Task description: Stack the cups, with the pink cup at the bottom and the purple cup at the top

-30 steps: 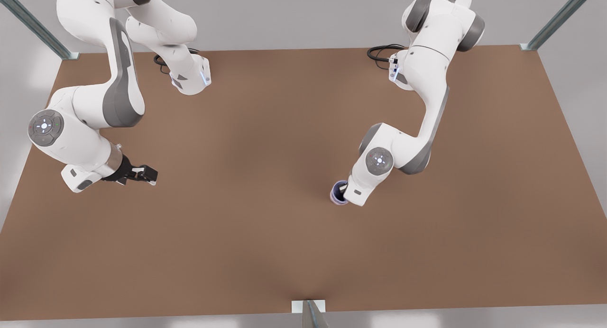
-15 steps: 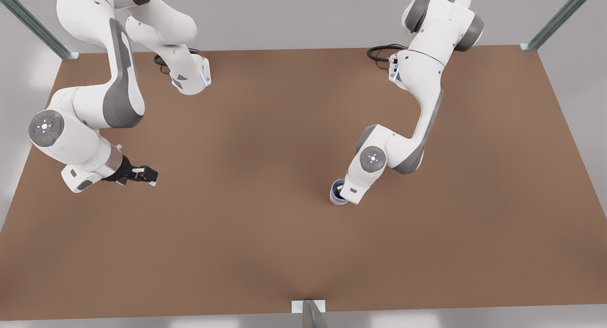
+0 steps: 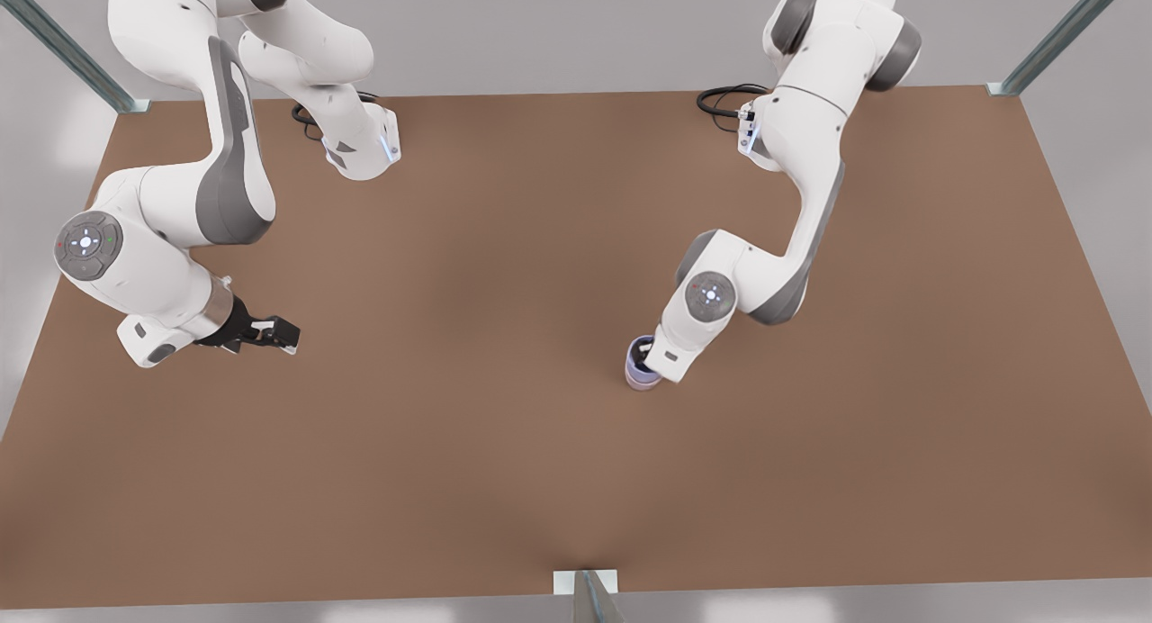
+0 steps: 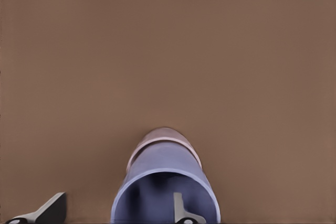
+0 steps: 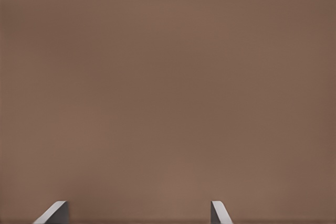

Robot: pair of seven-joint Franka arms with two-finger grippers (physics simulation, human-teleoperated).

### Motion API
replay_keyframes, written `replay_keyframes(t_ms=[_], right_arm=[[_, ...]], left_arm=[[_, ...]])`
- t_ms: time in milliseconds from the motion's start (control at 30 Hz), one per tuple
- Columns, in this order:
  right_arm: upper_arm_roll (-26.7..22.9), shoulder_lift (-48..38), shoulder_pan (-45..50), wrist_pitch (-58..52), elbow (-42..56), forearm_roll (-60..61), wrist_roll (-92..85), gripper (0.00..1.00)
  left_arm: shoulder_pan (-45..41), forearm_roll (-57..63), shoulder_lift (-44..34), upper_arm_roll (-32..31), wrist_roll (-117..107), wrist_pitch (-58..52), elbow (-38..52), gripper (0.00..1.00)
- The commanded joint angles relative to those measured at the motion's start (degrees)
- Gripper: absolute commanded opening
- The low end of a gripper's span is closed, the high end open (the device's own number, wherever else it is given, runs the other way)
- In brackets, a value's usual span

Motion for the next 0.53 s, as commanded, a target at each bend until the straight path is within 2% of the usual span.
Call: replay_keyframes(t_ms=[0, 33, 100, 167, 233, 300, 333, 500], right_arm=[[0.01, -0.06, -0.03, -0.09, -0.04, 0.04, -0.05, 1.0], [0.01, -0.06, -0.03, -0.01, 0.05, 0.04, -0.05, 1.0], [0.01, -0.06, -0.03, -0.09, -0.04, 0.04, 0.03, 1.0], [0.01, -0.06, -0.03, -0.27, 0.05, 0.04, -0.05, 1.0], [0.01, -0.06, -0.03, -0.27, 0.14, 0.04, -0.05, 1.0], [0.01, -0.06, -0.03, -0.18, 0.05, 0.04, -0.05, 1.0], [0.01, 0.03, -0.03, -0.01, 0.05, 0.04, -0.05, 1.0], [0.01, 0.03, -0.03, 0.17, 0.14, 0.04, -0.05, 1.0]], left_arm=[[0.05, 0.6, -0.45, 0.05, -0.87, -2.92, 0.27, 1.0], [0.31, 0.6, -1.15, 0.05, -0.79, -4.94, 0.8, 0.99], [0.66, 0.6, -0.63, 0.49, -0.7, -20.93, 10.03, 0.99], [1.8, 0.77, -1.15, 0.93, -0.18, -29.71, 16.96, 0.99], [8.2, 1.3, -4.05, 1.46, 17.45, -37.98, 21.63, 1.0], [9.1, 4.47, -7.4, 6.38, 38.46, -41.32, 21.63, 1.0], [9.28, 3.85, -7.48, 9.98, 39.12, -41.69, 21.98, 1.0], [10.33, 3.76, -7.31, 10.6, 39.64, -42.56, 23.65, 1.0]])
